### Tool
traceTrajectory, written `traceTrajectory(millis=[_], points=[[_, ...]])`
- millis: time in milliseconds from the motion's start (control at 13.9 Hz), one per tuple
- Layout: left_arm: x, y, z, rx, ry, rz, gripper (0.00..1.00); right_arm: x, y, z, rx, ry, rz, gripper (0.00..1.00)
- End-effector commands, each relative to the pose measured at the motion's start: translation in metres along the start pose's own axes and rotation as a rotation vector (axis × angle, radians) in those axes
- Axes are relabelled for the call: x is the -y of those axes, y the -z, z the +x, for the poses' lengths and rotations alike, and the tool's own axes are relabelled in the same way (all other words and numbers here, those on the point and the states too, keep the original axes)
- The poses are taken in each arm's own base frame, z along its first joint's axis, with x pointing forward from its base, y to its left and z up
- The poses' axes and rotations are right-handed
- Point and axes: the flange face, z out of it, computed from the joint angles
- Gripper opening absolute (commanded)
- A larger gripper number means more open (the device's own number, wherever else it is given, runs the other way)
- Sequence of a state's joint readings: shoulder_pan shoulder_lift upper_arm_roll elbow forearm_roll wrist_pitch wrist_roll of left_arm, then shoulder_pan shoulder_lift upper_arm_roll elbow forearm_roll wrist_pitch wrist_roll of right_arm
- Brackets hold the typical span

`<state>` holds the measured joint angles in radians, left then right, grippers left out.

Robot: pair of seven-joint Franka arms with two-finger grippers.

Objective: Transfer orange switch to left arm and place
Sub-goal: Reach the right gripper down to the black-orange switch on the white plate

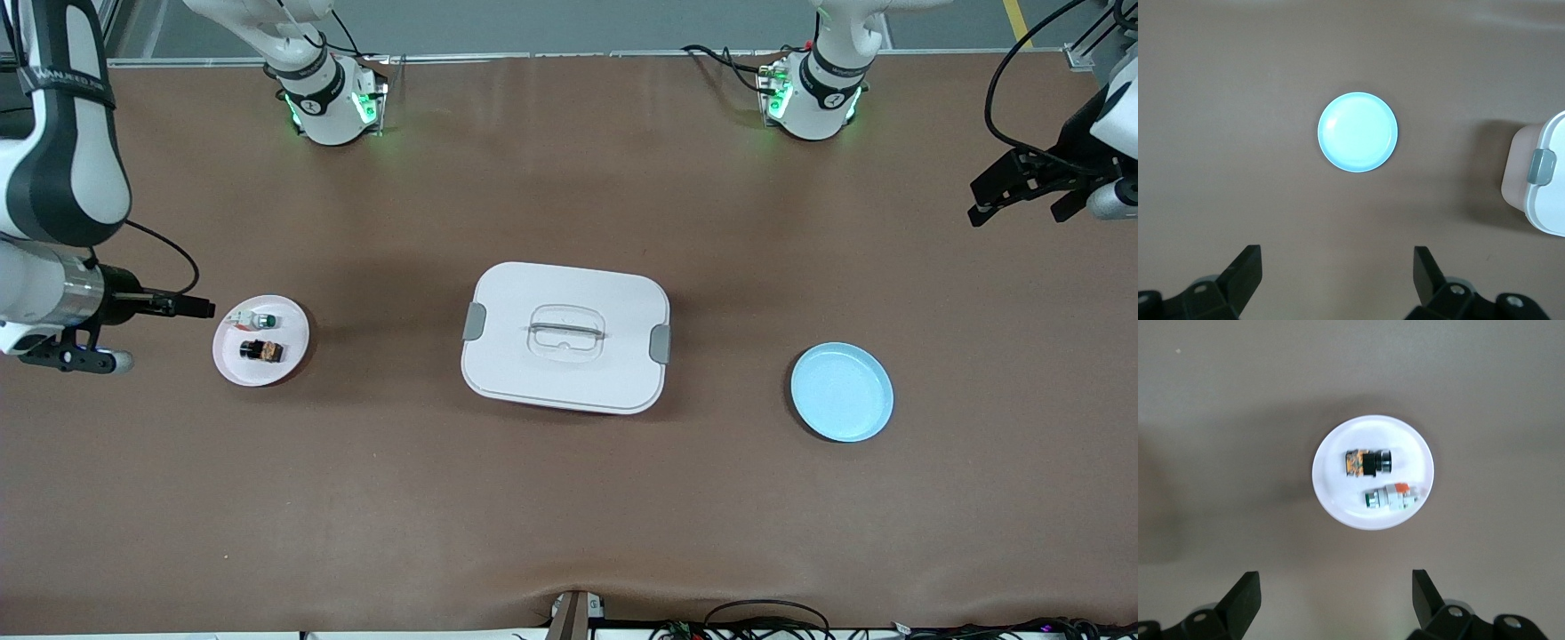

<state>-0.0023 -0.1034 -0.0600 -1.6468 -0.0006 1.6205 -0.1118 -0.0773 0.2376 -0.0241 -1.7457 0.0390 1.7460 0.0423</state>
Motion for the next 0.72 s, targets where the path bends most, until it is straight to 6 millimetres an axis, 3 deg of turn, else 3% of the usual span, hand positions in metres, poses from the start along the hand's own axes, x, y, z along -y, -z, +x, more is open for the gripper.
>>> traceTrajectory(millis=[0, 359, 646], points=[[0.003, 0.006, -0.002, 0.002, -0.003, -0.018, 1.00, -0.012, -0.034, -0.002, -0.030, -0.018, 0.010, 1.00], [0.004, 0.006, -0.002, 0.002, -0.001, -0.018, 1.00, -0.013, -0.089, 0.008, -0.062, -0.012, -0.004, 1.00], [0.004, 0.005, -0.001, 0.004, -0.001, -0.018, 1.00, -0.017, -0.121, 0.025, -0.077, 0.031, -0.013, 1.00]])
